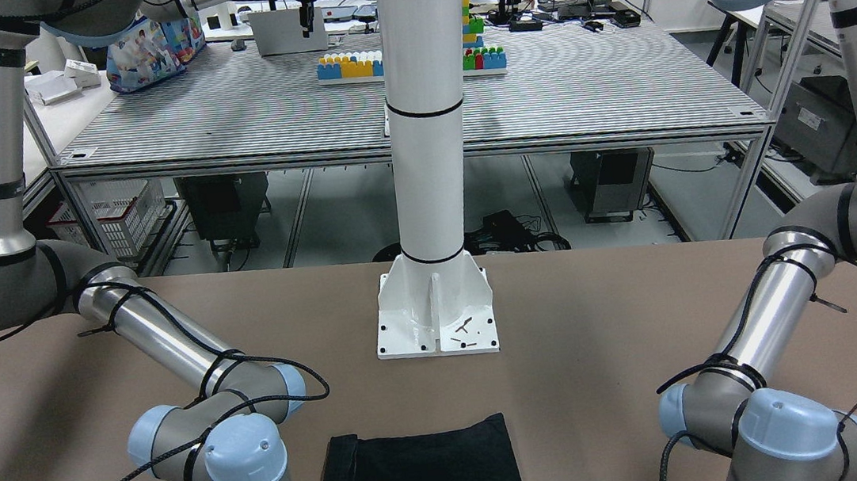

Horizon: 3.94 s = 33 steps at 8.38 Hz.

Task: Fold clothes

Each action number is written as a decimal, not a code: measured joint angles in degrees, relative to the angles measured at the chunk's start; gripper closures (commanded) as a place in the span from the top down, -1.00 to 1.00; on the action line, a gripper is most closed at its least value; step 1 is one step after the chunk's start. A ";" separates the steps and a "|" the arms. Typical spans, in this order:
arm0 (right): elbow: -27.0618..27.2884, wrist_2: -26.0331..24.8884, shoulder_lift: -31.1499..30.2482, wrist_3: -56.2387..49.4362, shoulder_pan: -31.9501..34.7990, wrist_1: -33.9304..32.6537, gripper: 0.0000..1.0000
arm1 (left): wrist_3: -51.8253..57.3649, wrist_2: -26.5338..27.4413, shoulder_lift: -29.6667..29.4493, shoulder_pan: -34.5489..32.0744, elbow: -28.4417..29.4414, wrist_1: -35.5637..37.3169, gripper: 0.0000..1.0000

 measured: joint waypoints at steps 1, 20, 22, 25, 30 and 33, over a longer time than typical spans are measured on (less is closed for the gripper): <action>1.36 0.03 -1.68 0.02 0.00 -0.01 0.89 | 0.03 0.04 -0.02 0.00 0.04 0.03 1.00; 20.99 -4.61 -21.16 21.79 -13.14 23.60 0.89 | 0.18 0.75 0.25 0.48 0.04 -0.09 1.00; 18.26 -6.56 -19.79 21.84 -14.17 24.37 0.89 | 0.26 1.23 0.11 1.04 0.21 -0.03 1.00; 15.26 -7.48 -18.17 21.89 -14.37 24.37 0.89 | 0.38 1.31 0.04 1.21 0.34 -0.01 1.00; 15.06 -7.09 -18.52 21.69 -13.84 24.49 0.89 | 0.47 1.41 0.06 1.23 0.41 -0.01 1.00; 14.71 -7.80 -18.72 21.88 -14.49 24.33 0.88 | 0.56 2.05 0.23 1.29 0.43 -0.01 1.00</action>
